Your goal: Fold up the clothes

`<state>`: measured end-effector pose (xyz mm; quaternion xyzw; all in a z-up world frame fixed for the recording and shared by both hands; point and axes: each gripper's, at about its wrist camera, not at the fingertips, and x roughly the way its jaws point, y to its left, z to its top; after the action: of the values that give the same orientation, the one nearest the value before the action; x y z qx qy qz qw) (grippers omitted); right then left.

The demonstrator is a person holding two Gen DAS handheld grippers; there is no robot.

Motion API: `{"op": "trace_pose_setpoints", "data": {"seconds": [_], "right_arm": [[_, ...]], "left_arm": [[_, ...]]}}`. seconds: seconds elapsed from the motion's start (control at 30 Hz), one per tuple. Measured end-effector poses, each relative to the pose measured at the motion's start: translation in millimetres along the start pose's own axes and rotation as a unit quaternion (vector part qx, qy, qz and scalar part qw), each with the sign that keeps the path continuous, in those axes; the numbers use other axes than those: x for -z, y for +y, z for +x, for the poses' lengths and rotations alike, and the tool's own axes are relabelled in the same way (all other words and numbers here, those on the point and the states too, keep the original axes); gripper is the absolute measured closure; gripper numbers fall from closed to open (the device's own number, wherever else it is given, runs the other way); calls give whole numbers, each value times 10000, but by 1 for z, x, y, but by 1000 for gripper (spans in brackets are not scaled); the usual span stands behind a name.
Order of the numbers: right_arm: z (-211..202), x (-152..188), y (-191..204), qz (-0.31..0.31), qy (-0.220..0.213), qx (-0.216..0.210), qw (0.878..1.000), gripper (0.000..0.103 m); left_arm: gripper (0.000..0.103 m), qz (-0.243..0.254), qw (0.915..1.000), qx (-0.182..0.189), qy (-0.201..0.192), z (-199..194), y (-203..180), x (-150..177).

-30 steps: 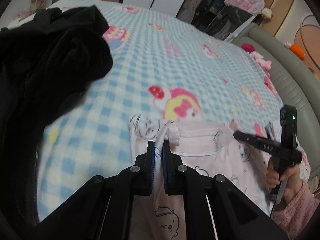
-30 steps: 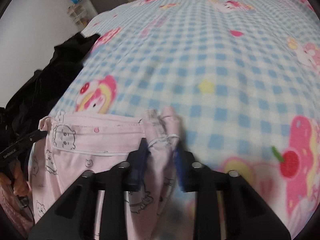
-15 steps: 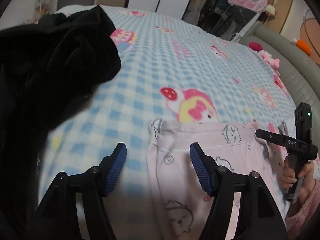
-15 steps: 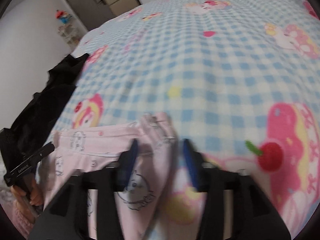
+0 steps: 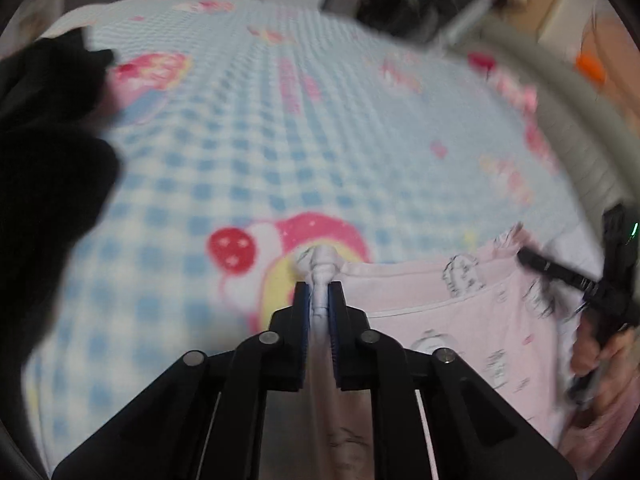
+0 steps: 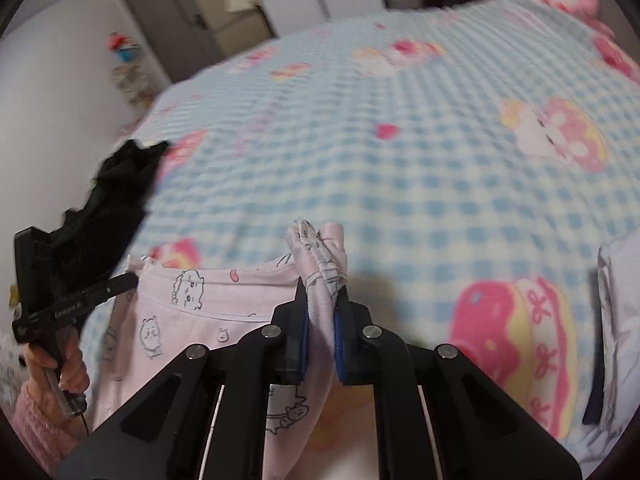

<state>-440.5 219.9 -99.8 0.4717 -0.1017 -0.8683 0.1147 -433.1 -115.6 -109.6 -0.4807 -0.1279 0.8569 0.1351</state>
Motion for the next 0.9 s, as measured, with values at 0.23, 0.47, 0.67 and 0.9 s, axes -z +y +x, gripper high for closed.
{"op": "trace_pose_setpoints", "data": {"seconds": [0.23,0.47,0.67,0.9], "right_arm": [[-5,23,-29,869,195,-294,9956,54],[-102,135,4,694,449,-997,9916,52],[-117,234,57,267,949,-858,9914,52],[-128,257,97,-263,939,-63,9952,49]], "left_arm": [[58,-327,9988,167,-334,-66,3,33],[56,-1371,9876,757,-100,-141,-10,184],[52,-2065,9703,1260,6,-145,-18,271],[52,-1546,9739,1659,32,-144,-38,286]]}}
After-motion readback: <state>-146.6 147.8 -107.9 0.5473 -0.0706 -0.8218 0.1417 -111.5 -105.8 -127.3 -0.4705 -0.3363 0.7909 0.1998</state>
